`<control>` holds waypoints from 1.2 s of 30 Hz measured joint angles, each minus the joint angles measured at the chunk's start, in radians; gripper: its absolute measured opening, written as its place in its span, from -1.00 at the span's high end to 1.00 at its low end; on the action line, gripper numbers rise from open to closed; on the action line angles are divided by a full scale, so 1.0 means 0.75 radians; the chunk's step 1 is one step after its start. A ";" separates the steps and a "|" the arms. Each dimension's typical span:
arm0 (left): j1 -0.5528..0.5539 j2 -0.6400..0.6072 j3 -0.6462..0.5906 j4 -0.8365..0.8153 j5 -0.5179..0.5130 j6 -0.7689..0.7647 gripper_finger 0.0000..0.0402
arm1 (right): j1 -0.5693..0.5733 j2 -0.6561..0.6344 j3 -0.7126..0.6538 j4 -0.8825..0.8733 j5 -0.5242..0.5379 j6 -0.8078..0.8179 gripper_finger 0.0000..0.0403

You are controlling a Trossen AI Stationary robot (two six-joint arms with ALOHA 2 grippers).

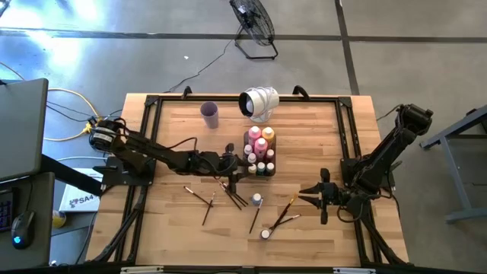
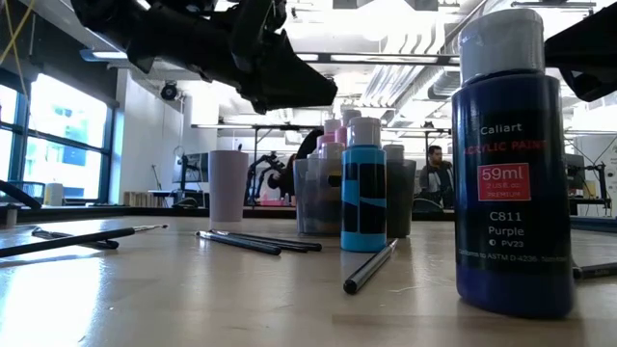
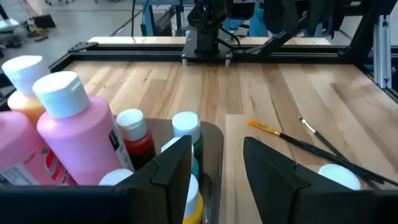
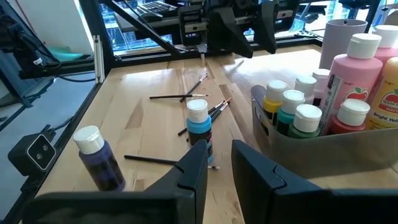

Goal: Pick & Place Paint Supplies
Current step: Put the light blue paint bottle into the black bin

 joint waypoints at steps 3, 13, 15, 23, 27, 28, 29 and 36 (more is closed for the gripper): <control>0.000 -0.009 0.001 -0.010 0.000 -0.005 0.28 | 0.000 0.000 0.000 -0.001 0.001 0.000 0.68; 0.000 -0.058 0.000 -0.155 -0.002 -0.006 0.28 | 0.000 0.000 0.000 -0.001 -0.002 0.002 0.68; 0.000 -0.108 0.000 -0.243 -0.003 -0.030 0.28 | 0.000 0.000 0.000 -0.008 -0.002 0.001 0.68; 0.000 -0.252 -0.002 -0.465 -0.001 -0.065 0.28 | 0.000 0.000 -0.001 -0.041 0.001 0.000 0.68; -0.019 -0.254 -0.006 -0.388 -0.001 -0.048 0.28 | 0.000 0.000 0.000 -0.044 0.000 -0.005 0.68; -0.020 -0.254 -0.011 -0.369 -0.001 -0.029 0.30 | 0.000 0.000 0.000 -0.046 -0.002 -0.005 0.68; -0.021 -0.254 -0.013 -0.363 0.000 -0.019 0.31 | 0.000 0.000 0.000 -0.048 -0.002 -0.005 0.68; -0.017 -0.265 -0.015 -0.364 -0.001 0.075 0.56 | 0.000 0.000 -0.001 -0.060 0.001 -0.010 0.68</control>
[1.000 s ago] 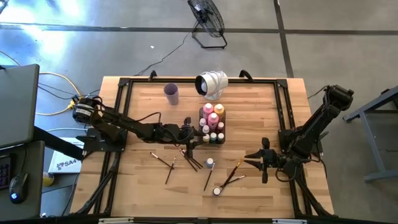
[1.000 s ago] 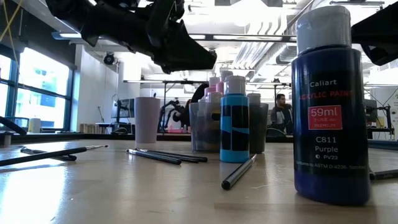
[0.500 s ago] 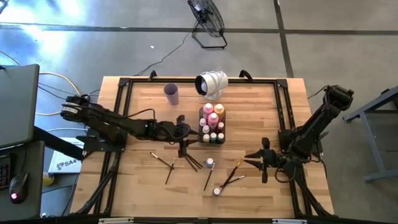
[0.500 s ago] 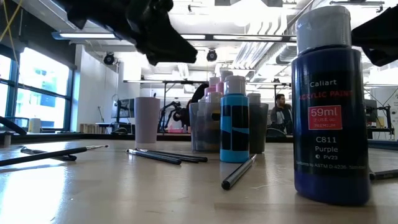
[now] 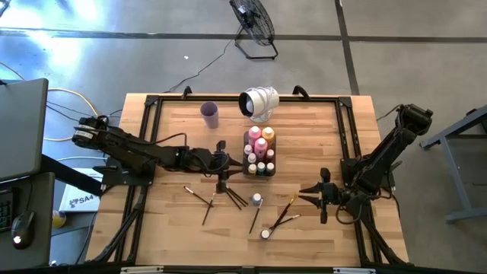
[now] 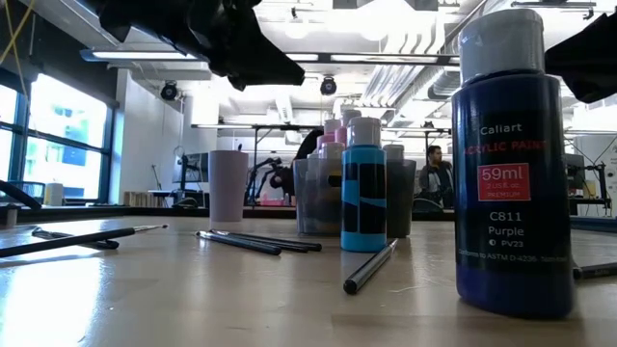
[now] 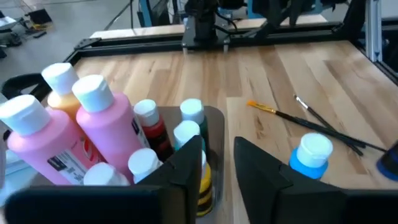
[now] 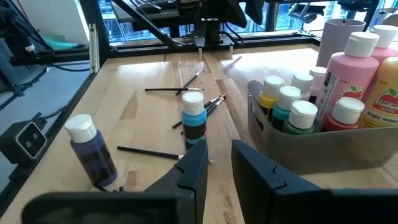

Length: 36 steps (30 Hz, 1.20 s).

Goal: Pick & Place Paint Supplies
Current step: Put the light blue paint bottle into the black bin

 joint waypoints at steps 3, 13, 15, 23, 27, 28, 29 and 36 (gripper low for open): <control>0.000 0.000 0.000 -0.005 0.001 0.007 0.68 | 0.000 0.000 0.000 -0.015 0.001 0.000 0.68; 0.000 0.001 -0.001 -0.059 -0.006 0.007 0.99 | 0.000 0.000 0.001 -0.019 0.000 0.000 0.68; 0.000 0.001 -0.001 -0.060 -0.011 0.007 0.98 | 0.000 0.000 0.000 -0.019 0.000 0.000 0.68; 0.000 -0.026 -0.001 -0.131 -0.110 0.010 0.97 | 0.000 0.000 0.001 -0.019 0.000 0.006 0.68; 0.000 -0.068 -0.008 -0.181 -0.116 0.032 0.97 | 0.000 0.000 0.001 -0.019 0.001 0.007 0.68; 0.000 -0.081 -0.022 -0.168 -0.117 0.039 0.97 | 0.000 0.000 0.000 -0.019 0.001 0.007 0.68; 0.000 -0.098 -0.044 -0.155 -0.122 0.040 0.97 | 0.000 0.000 0.001 -0.019 0.001 0.007 0.68; 0.000 -0.280 -0.334 0.129 -0.146 0.044 0.97 | 0.000 0.000 0.000 -0.018 0.081 0.032 0.68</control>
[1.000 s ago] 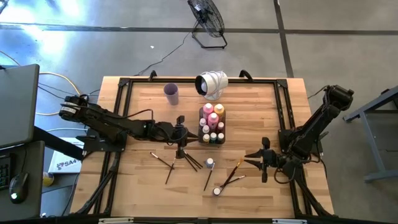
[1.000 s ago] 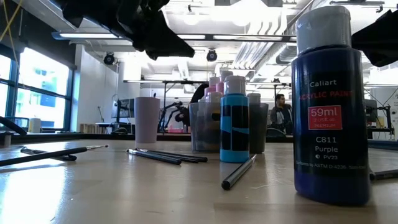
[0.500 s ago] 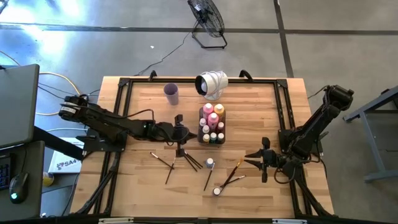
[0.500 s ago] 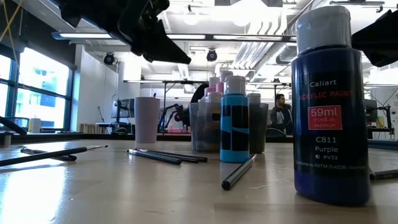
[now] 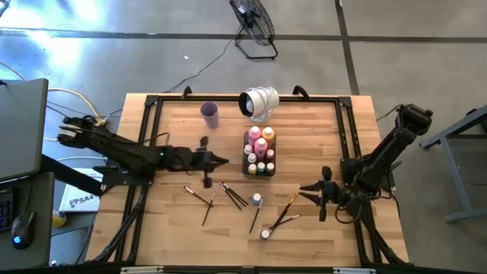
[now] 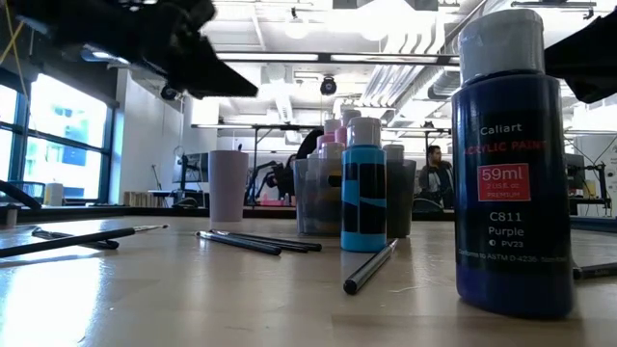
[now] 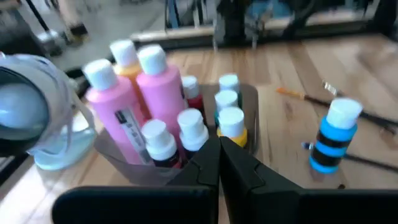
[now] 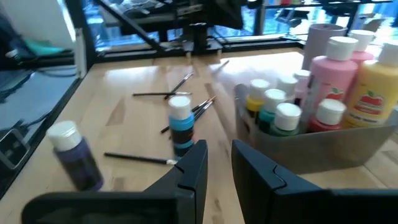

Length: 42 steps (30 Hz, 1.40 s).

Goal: Pick & Place Paint Supplies
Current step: Put the light blue paint bottle into the black bin

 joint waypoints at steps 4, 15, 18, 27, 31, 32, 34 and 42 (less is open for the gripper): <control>0.000 -0.154 -0.162 0.141 0.105 0.135 0.97 | 0.000 0.000 0.000 0.001 0.030 0.066 0.68; -0.001 -0.469 -0.286 0.126 0.408 0.180 0.97 | 0.000 0.000 0.000 0.003 0.127 0.084 0.68; -0.001 -0.517 -0.286 0.119 0.442 0.170 0.97 | 0.000 0.000 0.000 0.004 0.121 0.087 0.68; -0.001 -0.781 -0.286 -0.142 0.435 0.098 0.97 | 0.000 0.000 0.000 0.002 0.011 0.148 0.68; -0.001 -0.848 -0.286 -0.289 0.459 0.090 0.97 | 0.000 0.000 0.000 0.001 0.011 0.146 0.68; 0.000 -0.850 -0.286 -0.308 0.469 0.074 0.97 | 0.000 0.000 0.000 0.001 0.011 0.146 0.68; -0.001 -0.845 -0.287 -0.313 0.493 0.037 0.97 | 0.000 0.000 0.000 0.001 0.016 0.140 0.68; -0.001 -0.811 -0.287 -0.042 0.747 -0.021 0.97 | 0.000 0.000 0.000 0.020 0.062 0.120 0.68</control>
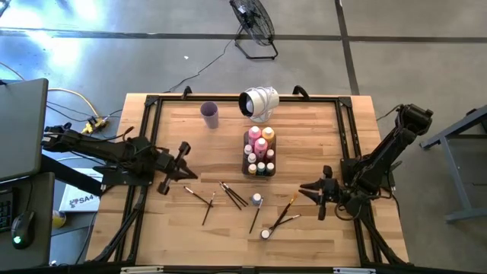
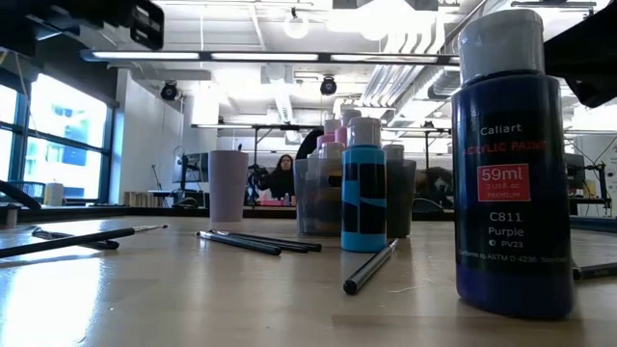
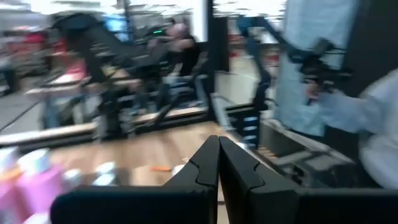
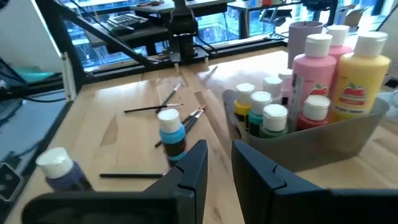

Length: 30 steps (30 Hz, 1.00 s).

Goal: Pick & Place Paint Supplies
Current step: Put the light blue paint bottle into the black bin

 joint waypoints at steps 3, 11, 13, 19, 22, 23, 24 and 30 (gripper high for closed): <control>0.000 0.000 0.000 -0.013 0.093 0.007 0.97 | 0.000 0.000 0.000 0.019 -0.037 0.002 0.68; 0.000 0.001 0.000 -0.256 0.066 -0.146 0.97 | 0.000 0.000 0.000 0.028 0.021 -0.002 0.68; 0.000 0.002 0.000 -0.309 0.058 -0.153 0.97 | 0.000 0.000 0.000 0.027 0.033 -0.002 0.68; 0.000 0.002 0.000 -0.357 0.056 -0.060 0.97 | 0.000 0.000 0.000 0.027 0.030 -0.002 0.68; 0.000 0.013 0.000 -0.316 0.054 -0.043 0.97 | 0.000 0.000 0.000 0.027 0.030 -0.002 0.68; 0.000 0.026 0.000 -0.290 0.061 -0.043 0.97 | 0.000 0.000 0.000 0.027 0.030 -0.002 0.68; 0.000 0.038 0.001 -0.269 0.068 -0.043 0.97 | 0.000 0.000 0.000 0.027 0.029 -0.002 0.68; 0.000 0.163 0.001 -0.131 0.094 -0.026 0.97 | 0.000 0.000 0.000 0.025 0.028 -0.002 0.68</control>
